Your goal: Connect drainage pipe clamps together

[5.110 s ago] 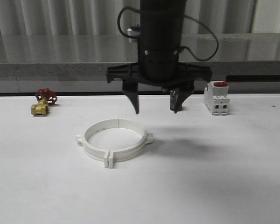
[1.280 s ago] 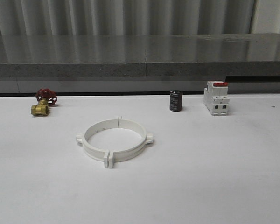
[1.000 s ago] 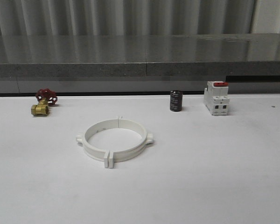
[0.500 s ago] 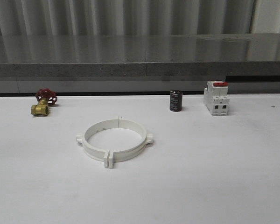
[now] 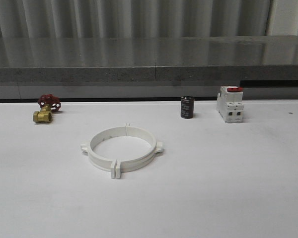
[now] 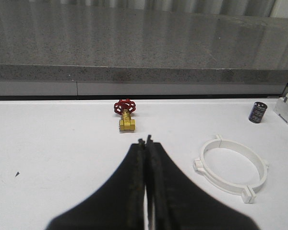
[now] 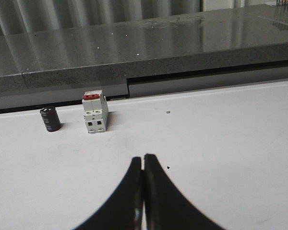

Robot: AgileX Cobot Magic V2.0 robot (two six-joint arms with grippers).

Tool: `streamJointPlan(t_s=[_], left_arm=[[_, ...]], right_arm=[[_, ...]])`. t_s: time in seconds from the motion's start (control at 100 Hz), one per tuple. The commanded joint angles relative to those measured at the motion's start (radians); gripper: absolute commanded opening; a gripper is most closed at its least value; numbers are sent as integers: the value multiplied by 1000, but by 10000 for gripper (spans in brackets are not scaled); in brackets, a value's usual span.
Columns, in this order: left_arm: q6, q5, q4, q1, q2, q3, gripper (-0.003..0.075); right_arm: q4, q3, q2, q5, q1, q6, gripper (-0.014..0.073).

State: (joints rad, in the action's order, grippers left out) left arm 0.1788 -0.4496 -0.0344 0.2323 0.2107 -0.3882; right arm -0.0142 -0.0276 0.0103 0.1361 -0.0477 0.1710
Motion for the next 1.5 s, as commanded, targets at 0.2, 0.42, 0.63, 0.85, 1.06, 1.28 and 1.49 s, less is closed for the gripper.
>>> streamJointPlan(t_s=[0.2,0.42,0.63,0.85,1.06,1.28,1.49], left_arm=[[0,426,-32,-82,-28,121,-20],[0,450,3,-233,-153,253,-20],[0,470,-51,-240,-244,356,-20],[0,525,-86,-167,-246,418,-20],[0,528,-86,-148,-246,418,-20],[0,528,-86,-150,-246,418,-20],[0,528,-86,-150,-246,418,-20]], right_arm=[[-3,16,15,-78,-2,-10,-69],[-3,16,15,-78,-2,-10,-69],[-3,16,15,-78,-2,-10,-69],[-3,16,15,-78,-2,-10,-69],[-3,16,15,-78,-2,-10,-69],[-3,16,15,-78,-2,-10,-69],[-3,16,15,-78,-2,-10,-69]])
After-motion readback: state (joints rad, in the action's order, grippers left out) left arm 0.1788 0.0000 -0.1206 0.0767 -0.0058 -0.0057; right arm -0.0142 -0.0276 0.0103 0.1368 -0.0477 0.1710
